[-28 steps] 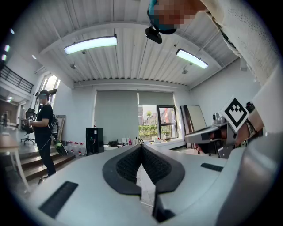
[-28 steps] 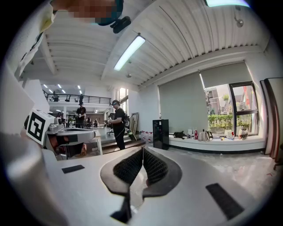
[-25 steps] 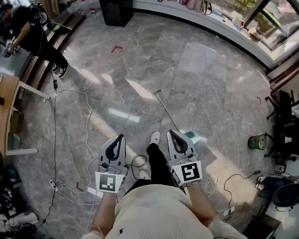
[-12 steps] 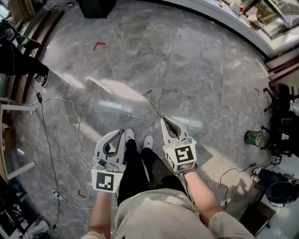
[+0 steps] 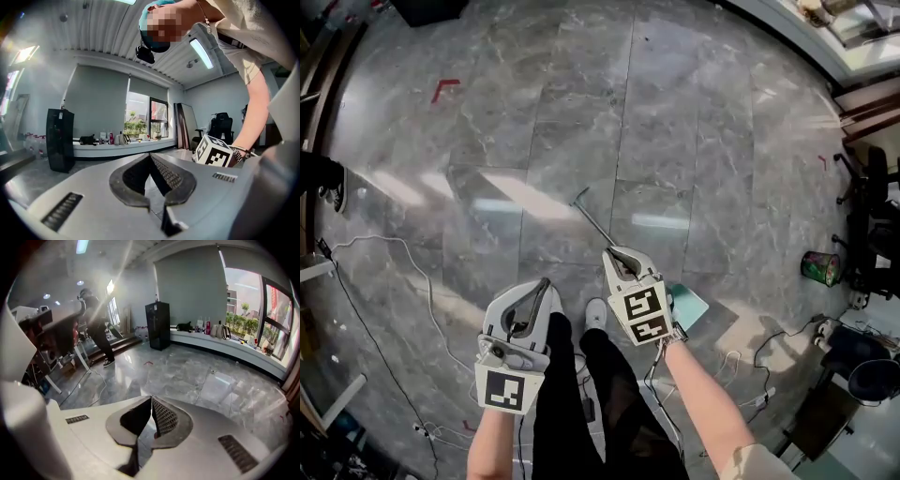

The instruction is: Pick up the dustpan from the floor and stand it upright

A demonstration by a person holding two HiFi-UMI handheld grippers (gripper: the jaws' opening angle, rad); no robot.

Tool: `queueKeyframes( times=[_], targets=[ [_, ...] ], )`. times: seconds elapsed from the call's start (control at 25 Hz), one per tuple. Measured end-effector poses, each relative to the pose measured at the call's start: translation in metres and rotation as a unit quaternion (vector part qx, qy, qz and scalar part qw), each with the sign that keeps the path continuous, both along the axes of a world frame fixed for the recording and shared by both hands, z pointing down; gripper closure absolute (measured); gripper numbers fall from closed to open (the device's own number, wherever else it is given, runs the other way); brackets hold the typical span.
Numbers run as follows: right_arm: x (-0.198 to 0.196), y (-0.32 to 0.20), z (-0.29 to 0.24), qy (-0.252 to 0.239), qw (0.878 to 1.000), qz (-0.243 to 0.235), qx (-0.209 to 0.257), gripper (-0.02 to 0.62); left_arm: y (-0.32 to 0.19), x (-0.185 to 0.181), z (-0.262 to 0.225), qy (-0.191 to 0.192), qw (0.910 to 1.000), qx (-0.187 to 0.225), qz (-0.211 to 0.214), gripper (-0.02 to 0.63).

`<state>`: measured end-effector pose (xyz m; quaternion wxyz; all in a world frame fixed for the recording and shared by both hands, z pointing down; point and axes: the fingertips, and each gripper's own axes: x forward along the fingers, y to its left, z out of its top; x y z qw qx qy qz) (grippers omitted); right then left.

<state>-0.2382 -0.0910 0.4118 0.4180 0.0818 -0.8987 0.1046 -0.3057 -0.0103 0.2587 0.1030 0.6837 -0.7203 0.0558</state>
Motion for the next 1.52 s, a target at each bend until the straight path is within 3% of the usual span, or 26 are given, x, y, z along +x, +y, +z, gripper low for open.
queueKeyframes(
  times=[0.2,0.28,0.36,0.56,0.76,1.08,1.32,1.52],
  targets=[
    [-0.018,-0.003,0.167,0.059,0.997,-0.026,-0.038,0.574,-0.016,-0.015,0.130,-0.028,0.9980,-0.009,0.056,0.595],
    [-0.021,0.002,0.233,0.083,0.994,-0.043,-0.063,0.515,-0.017,-0.019,0.186,-0.024,0.9975,-0.006,0.066,0.595],
    [-0.025,0.002,0.295,0.103,0.990,-0.060,-0.075,0.504,-0.022,-0.023,0.244,-0.018,0.9968,-0.008,0.078,0.595],
    [-0.032,-0.011,0.440,0.161,0.979,-0.112,-0.057,0.482,-0.029,-0.027,0.377,-0.009,0.9948,-0.020,0.100,0.595],
    [-0.036,-0.026,0.553,0.185,0.973,-0.124,-0.057,0.457,-0.040,-0.041,0.471,-0.016,0.9955,0.001,0.093,0.595],
    [-0.049,-0.037,0.633,0.199,0.969,-0.137,-0.046,0.451,-0.047,-0.045,0.546,-0.027,0.9947,0.008,0.099,0.595],
    [-0.045,-0.037,0.632,0.200,0.968,-0.147,-0.024,0.482,-0.051,-0.042,0.547,-0.030,0.9942,0.010,0.103,0.595],
    [-0.046,-0.039,0.607,0.189,0.974,-0.123,-0.033,0.494,-0.059,-0.034,0.528,-0.025,0.9938,0.004,0.108,0.595]
  ],
)
